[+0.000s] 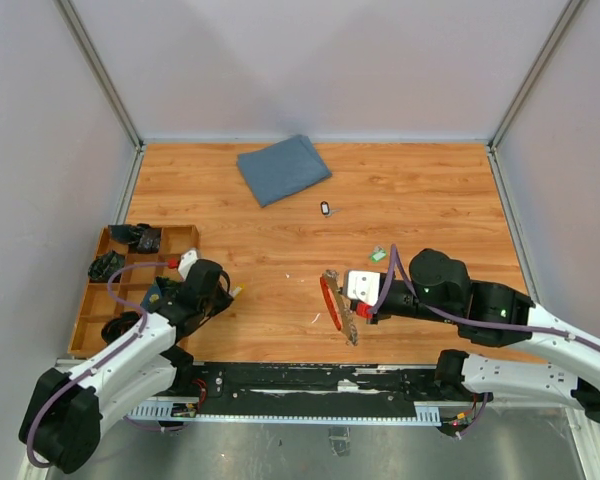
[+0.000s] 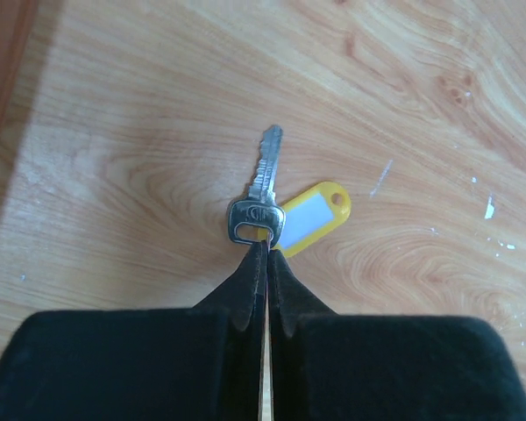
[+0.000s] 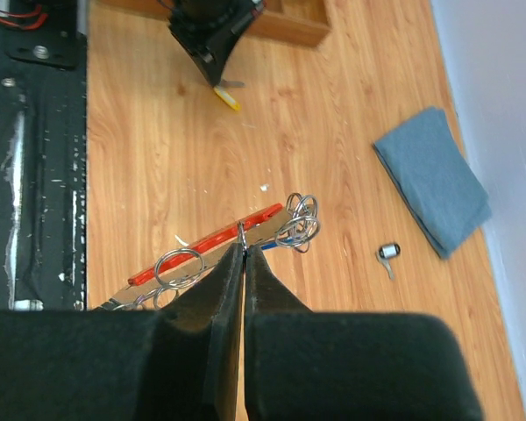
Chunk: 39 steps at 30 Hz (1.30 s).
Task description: Put the keys on the keyring
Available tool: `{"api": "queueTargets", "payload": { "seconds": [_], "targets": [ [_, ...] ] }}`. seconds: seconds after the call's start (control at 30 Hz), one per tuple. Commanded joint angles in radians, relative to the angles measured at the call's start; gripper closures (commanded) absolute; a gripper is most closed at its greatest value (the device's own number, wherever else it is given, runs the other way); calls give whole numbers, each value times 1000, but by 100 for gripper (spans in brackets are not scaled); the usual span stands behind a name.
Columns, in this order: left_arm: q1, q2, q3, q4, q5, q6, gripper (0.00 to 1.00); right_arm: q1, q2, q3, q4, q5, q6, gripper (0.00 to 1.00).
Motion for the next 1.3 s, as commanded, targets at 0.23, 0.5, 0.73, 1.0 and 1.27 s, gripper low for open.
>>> {"api": "queueTargets", "payload": {
  "seconds": [0.23,0.5,0.73,1.0,1.27],
  "targets": [
    [-27,81,345,-111,69,379,99,-12,49,109,-116,28,211,99],
    [-267,148,547,-68,58,545,100,-13,213,272,-286,-39,275,99],
    [-328,69,601,66,154,725,99,-53,272,332,-318,-92,268,100],
    [-337,25,680,125,391,928,99,-343,235,334,-251,-461,286,99],
    [-407,53,834,47,579,1083,99,-470,215,344,-206,-821,314,99]
  ]
}}
